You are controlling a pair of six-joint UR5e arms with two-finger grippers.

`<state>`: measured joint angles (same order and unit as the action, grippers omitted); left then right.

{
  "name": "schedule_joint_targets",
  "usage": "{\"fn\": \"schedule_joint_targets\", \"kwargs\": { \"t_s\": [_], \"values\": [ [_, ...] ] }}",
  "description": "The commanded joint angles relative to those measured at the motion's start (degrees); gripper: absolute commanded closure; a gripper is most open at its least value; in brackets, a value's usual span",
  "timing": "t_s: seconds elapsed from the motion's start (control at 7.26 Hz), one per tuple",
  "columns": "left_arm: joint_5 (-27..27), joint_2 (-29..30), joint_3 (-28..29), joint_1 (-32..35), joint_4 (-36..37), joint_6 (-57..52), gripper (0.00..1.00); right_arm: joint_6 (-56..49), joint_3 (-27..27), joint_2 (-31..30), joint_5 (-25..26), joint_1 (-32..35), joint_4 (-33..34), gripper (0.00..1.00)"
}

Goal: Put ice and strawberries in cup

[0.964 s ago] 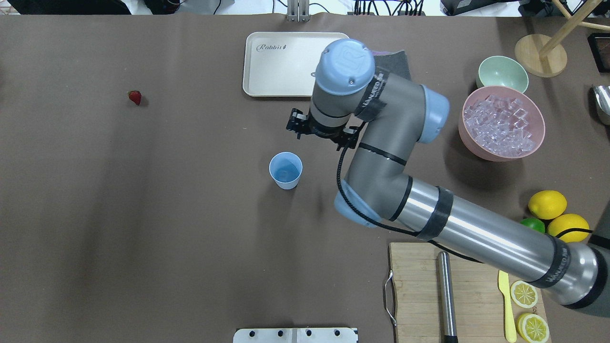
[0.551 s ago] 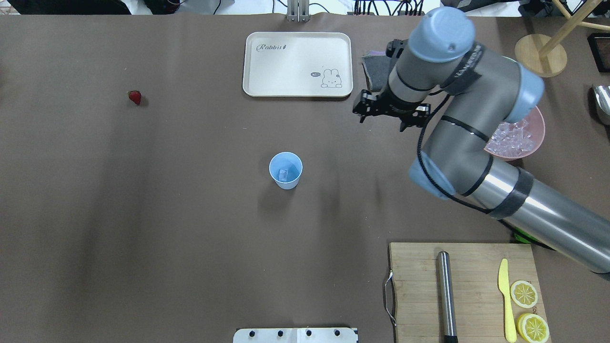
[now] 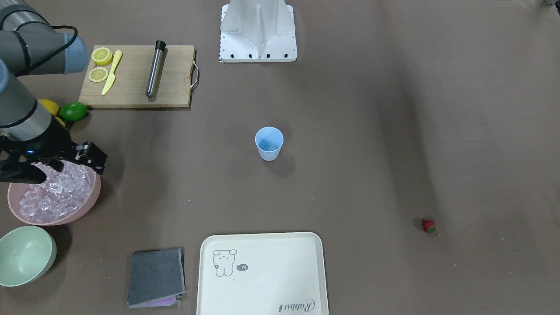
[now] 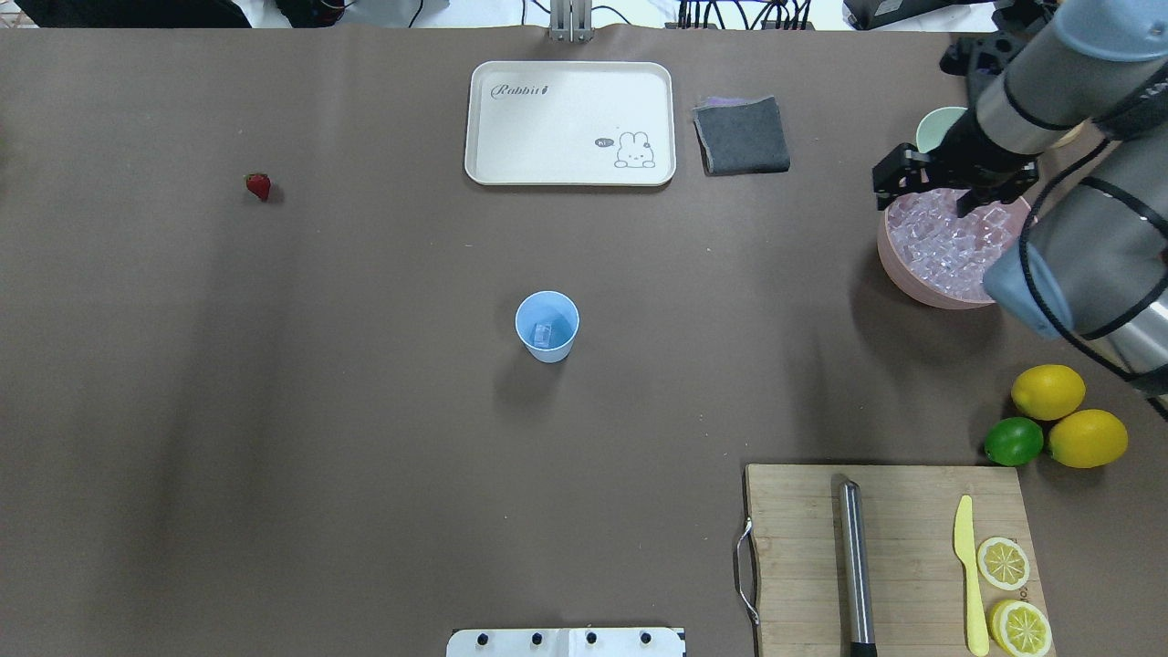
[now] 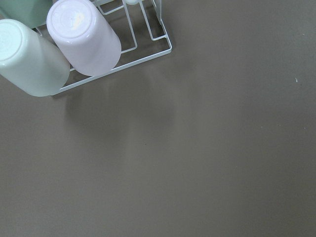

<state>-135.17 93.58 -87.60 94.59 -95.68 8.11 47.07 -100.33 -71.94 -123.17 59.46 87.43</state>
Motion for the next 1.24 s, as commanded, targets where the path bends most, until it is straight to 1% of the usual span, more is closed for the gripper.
{"fn": "schedule_joint_targets", "kwargs": {
  "t_s": [0.0,0.55,0.69,0.83,1.1],
  "values": [
    [-0.1,-1.02,-1.95,0.06,0.05,0.23,0.03,-13.96,-0.3,-7.66,-0.31,7.91,-0.51,0.0],
    [-0.01,-1.64,-1.69,0.06,-0.04,0.23,0.03,-34.28,0.49,-15.85,-0.22,20.23,-0.16,0.0],
    [-0.01,-1.38,-1.43,0.06,-0.04,0.15,0.03,-36.94,0.75,-16.91,-0.92,22.95,-0.16,0.0],
    [-0.01,-1.64,-1.52,0.06,-0.04,0.06,0.03,-41.93,2.23,-17.53,-3.1,25.41,-0.16,0.0],
    [-0.01,-1.64,-1.61,0.24,0.05,-0.03,0.03,-42.68,2.16,-19.02,-3.3,27.1,-0.16,0.0]
  ]
}}
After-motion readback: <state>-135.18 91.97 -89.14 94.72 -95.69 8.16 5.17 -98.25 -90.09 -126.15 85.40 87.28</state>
